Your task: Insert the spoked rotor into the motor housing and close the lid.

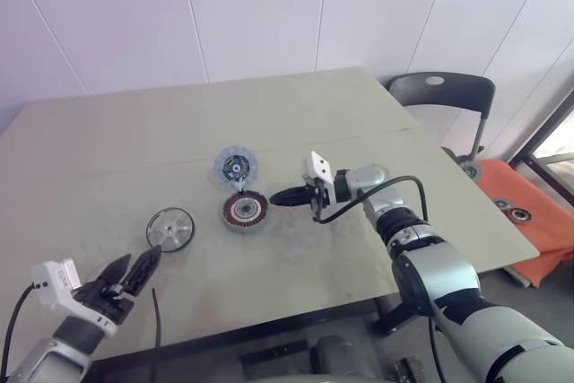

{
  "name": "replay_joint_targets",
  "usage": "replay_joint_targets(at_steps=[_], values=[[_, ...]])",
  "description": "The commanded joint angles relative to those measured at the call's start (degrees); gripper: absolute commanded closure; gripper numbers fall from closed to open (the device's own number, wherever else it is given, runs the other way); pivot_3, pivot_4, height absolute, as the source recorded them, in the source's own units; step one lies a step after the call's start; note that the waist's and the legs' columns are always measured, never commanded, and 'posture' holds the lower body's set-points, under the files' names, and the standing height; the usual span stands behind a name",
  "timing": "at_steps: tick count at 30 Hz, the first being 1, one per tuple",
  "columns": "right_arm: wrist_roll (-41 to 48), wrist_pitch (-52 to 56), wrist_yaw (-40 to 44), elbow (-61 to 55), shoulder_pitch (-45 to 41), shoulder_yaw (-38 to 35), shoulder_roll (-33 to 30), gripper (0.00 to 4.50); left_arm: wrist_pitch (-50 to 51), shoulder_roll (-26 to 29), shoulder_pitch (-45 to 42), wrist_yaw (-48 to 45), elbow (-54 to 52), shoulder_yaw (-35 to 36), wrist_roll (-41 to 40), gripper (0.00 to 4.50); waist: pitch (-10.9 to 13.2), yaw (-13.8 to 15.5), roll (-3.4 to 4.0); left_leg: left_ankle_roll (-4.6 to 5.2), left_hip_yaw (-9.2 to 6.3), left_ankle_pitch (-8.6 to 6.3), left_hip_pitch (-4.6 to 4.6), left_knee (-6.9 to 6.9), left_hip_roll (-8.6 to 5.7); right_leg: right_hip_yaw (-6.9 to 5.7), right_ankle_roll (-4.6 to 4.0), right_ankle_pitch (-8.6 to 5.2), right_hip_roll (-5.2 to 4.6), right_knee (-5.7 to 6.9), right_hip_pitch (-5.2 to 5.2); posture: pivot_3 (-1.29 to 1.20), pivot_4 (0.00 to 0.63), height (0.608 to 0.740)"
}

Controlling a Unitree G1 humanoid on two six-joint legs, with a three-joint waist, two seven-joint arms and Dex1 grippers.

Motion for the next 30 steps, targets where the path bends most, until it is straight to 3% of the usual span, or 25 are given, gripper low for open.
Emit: replay_joint_targets(at_steps=[1,13,22,30], values=[[0.2,-0.7,-0.4,-0.7,-0.9,-0.1,0.2,4.49,1.3,0.7,-1.8,3.3,-0.3,0.2,-2.0,0.00,0.0,0.0,0.00,0.00,0.00,0.00,0.00,0.00,0.00,0.00,0.00,0.00,0.00,0.00,0.00,0.00,0.000,0.740],[0.0,-0.8,-1.6,-0.9,-0.4,0.1,-0.4,4.49,9.1,0.9,-5.1,18.0,-0.3,-1.6,-11.4,0.00,0.0,0.0,-0.02,0.00,-0.03,0.00,0.01,0.00,0.00,0.00,0.02,0.01,0.01,0.03,0.02,0.00,0.000,0.740],[-0.2,-0.8,-1.6,-1.0,-0.3,0.0,-0.5,4.49,10.2,2.7,-9.4,29.7,-4.5,-4.8,-16.2,0.00,0.0,0.2,-0.02,0.00,-0.06,0.00,0.03,0.04,-0.02,-0.01,0.01,0.01,0.01,0.02,0.09,0.00,0.000,0.740],[-0.2,-0.8,-1.9,-1.0,-0.2,0.0,-0.9,4.49,8.4,4.8,-7.6,34.8,-9.0,-5.2,-21.9,0.00,0.0,0.2,-0.02,-0.01,-0.08,0.00,0.03,0.02,-0.03,-0.01,0.01,0.02,0.01,0.02,0.08,0.00,0.000,0.740]])
